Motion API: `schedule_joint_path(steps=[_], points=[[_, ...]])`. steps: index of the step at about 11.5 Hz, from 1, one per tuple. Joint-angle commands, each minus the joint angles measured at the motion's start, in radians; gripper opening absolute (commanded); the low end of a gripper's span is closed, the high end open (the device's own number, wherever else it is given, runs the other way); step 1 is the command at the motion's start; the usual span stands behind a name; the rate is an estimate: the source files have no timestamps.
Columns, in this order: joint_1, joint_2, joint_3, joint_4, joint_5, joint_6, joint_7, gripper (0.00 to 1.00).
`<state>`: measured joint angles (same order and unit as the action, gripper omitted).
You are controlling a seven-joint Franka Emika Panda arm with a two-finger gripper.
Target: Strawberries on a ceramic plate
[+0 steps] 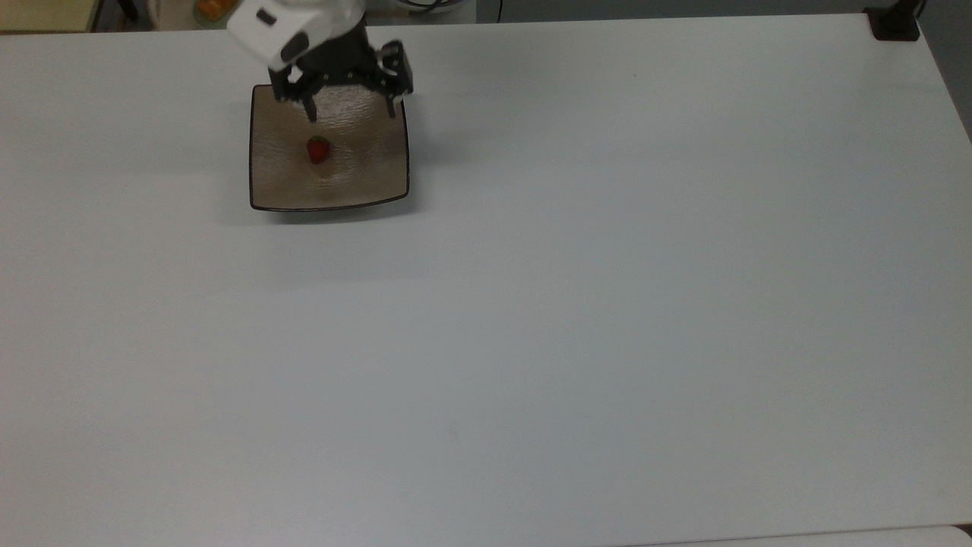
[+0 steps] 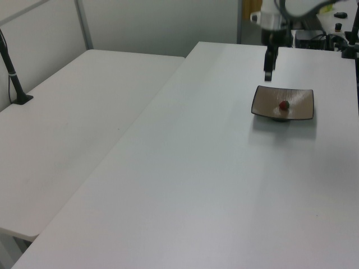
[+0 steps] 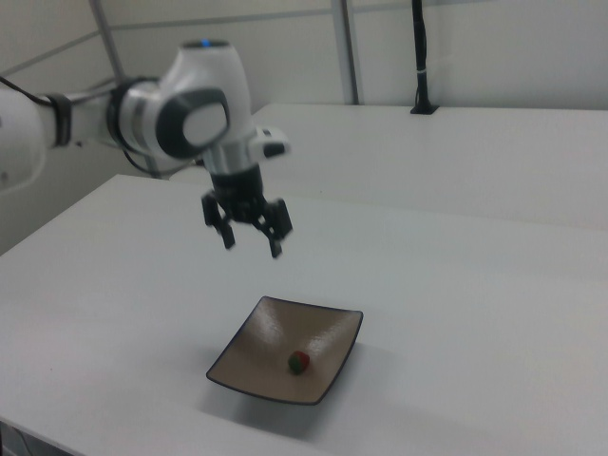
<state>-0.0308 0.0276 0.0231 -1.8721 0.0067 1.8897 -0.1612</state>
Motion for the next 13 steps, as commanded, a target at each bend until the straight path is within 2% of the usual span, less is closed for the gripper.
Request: schedule_joint_path(steps=[1,3,5,9,11,13], points=[[0.063,-0.04,0.009,0.181,-0.002,-0.213,0.116,1.0],[0.086,-0.089,0.012,0.188,0.001,-0.253,0.151,1.0],[0.101,-0.089,0.008,0.183,0.009,-0.236,0.146,1.0],[0.129,-0.071,-0.02,0.133,0.01,-0.063,0.032,1.0],[0.132,-0.075,-0.041,0.133,0.045,-0.049,0.032,1.0],[0.135,-0.071,-0.041,0.134,0.055,-0.052,0.031,1.0]])
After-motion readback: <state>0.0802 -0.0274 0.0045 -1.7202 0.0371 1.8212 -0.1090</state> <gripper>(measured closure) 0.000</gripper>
